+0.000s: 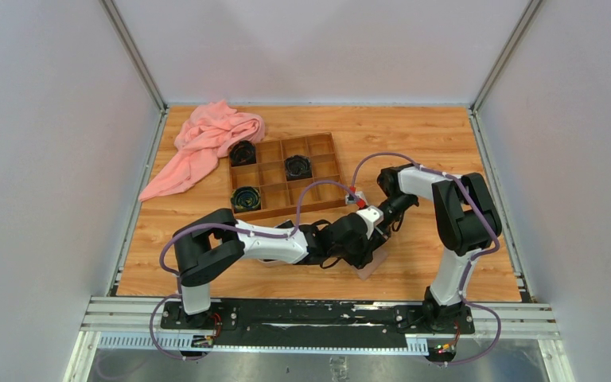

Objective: Put the credit cards into the card holder
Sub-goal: Close the card holder at the center of the board.

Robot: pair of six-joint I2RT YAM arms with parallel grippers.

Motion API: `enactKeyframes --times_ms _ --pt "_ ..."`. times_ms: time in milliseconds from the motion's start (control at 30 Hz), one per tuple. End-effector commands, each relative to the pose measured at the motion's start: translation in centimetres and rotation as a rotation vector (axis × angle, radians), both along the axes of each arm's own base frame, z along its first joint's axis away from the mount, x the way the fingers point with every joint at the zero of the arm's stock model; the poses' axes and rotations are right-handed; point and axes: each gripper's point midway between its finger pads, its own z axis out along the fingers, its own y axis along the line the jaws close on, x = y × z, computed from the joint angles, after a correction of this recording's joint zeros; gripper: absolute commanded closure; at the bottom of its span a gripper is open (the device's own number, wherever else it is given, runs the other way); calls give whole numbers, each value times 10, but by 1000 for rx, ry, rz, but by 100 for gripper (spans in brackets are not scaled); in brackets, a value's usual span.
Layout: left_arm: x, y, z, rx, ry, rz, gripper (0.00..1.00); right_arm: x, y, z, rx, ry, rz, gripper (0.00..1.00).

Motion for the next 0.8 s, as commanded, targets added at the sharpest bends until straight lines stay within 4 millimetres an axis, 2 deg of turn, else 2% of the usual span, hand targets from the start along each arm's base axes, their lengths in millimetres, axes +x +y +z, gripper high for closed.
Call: enactKeyframes --times_ms 0,133,433,767 --pt "-16 25 -47 135 84 -14 56 -3 12 14 71 7 14 85" --pt "-16 25 -47 135 83 -15 56 -3 12 11 67 19 11 86" --pt "-16 24 -47 133 87 -11 56 3 -1 -17 -82 22 -25 90" --pt "-19 23 -47 128 100 -21 56 9 -9 -36 -210 61 -91 91"
